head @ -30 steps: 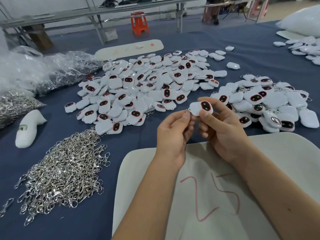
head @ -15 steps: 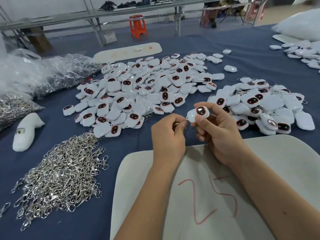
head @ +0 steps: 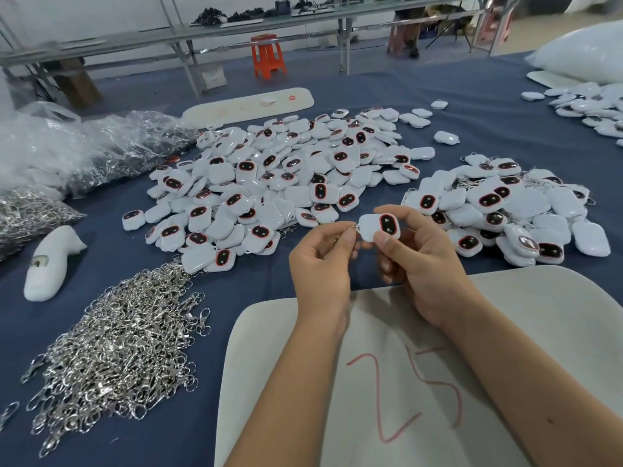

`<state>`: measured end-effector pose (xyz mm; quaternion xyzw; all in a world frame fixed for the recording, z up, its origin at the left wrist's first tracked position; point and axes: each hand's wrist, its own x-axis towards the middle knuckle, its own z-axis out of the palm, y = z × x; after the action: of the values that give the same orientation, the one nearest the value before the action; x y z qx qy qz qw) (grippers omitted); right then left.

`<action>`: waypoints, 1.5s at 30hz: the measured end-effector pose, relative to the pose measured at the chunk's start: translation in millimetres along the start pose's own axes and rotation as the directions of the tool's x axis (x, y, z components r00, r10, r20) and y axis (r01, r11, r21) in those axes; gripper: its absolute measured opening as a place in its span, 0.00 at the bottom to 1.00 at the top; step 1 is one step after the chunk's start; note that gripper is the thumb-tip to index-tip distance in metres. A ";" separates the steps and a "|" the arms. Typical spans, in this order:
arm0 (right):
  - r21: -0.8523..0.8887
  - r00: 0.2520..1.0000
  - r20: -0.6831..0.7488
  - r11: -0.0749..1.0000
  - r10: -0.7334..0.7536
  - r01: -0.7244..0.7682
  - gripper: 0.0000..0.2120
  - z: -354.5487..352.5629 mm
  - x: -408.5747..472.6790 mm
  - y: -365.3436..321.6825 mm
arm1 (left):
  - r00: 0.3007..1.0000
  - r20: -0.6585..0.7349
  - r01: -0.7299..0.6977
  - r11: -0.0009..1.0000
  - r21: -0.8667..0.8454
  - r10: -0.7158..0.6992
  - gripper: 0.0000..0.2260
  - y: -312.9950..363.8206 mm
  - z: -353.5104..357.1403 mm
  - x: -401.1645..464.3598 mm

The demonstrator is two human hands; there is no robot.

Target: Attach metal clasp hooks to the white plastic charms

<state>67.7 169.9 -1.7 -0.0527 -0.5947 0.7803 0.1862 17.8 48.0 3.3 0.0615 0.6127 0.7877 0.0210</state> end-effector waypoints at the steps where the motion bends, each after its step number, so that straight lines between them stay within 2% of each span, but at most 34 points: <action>1: 0.003 1.000 0.001 1.000 0.005 -0.005 0.11 0.2 0.1 0.1 | 0.999 0.001 0.035 0.998 -0.049 -0.035 0.09 0.6 0.5 -0.7; 5: 0.026 1.000 0.001 1.000 0.011 -0.011 0.10 0.4 0.5 0.5 | 0.996 -0.023 0.085 0.987 -0.134 -0.089 0.07 2.3 -0.5 -0.6; 8: 0.032 1.000 -0.003 0.999 0.011 -0.010 0.10 0.2 0.2 0.5 | 0.998 -0.019 0.049 0.992 -0.113 -0.052 0.07 2.4 -0.9 0.4; 14: 0.057 1.000 0.010 0.998 0.029 -0.030 0.12 -0.8 0.1 0.4 | 0.991 -0.001 -0.128 0.976 0.176 0.130 0.12 0.6 -8.0 5.2; 18: 0.047 0.999 0.010 0.998 0.035 -0.035 0.12 -1.8 0.1 1.1 | 0.956 0.089 -0.291 0.872 0.394 0.280 0.10 0.4 -12.3 5.1; 23: 0.034 0.999 0.005 0.999 0.034 -0.034 0.11 -3.1 0.4 2.5 | 0.902 0.181 -0.427 0.751 0.504 0.391 0.08 1.8 -14.7 3.1; 27: 0.079 0.998 -0.031 0.996 0.052 -0.050 0.12 -3.4 2.0 2.4 | 0.922 0.133 -0.381 0.801 0.462 0.363 0.06 -0.8 -13.0 0.9; 31: 0.087 0.989 -0.146 0.996 0.025 -0.012 0.12 -4.5 4.4 3.3 | 0.952 0.094 -0.302 0.859 0.413 0.290 0.05 -3.0 -6.8 -0.2; 34: 0.049 0.968 -0.248 0.998 -0.033 0.046 0.09 -6.3 8.5 3.9 | 0.989 0.032 -0.148 0.926 0.348 0.146 0.06 -4.3 10.4 0.6; 36: 0.029 0.926 -0.367 0.994 -0.087 0.105 0.13 -10.7 11.5 -1.2 | 0.998 0.060 -0.035 0.971 0.238 0.021 0.07 -1.4 29.5 3.9; 37: 0.010 0.891 -0.432 0.988 -0.136 0.155 0.18 -14.0 12.3 -5.2 | 0.995 0.096 0.018 0.988 0.154 -0.033 0.07 2.3 38.9 5.8; 39: -0.082 0.814 -0.514 0.960 -0.272 0.269 0.34 -25.0 11.8 -12.7 | 0.984 0.158 0.074 0.997 0.033 -0.079 0.08 10.1 56.9 9.4; 41: -0.242 0.756 -0.519 0.917 -0.399 0.318 0.42 -34.2 9.7 -14.9 | 0.985 0.170 0.033 0.998 0.053 -0.042 0.08 12.1 68.2 12.3; 43: -0.385 0.728 -0.521 0.884 -0.446 0.265 0.39 -35.3 8.0 -12.8 | 0.988 0.154 -0.027 0.988 0.149 0.004 0.07 9.1 70.3 13.1; 45: -0.501 0.733 -0.495 0.843 -0.466 0.196 0.29 -31.5 8.3 -7.9 | 0.991 0.131 -0.062 0.965 0.256 0.028 0.06 4.9 65.7 12.7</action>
<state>71.4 203.3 -2.1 -0.2255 -0.6559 0.5299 0.4880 13.5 111.4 24.9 0.1275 0.7064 0.6954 0.0336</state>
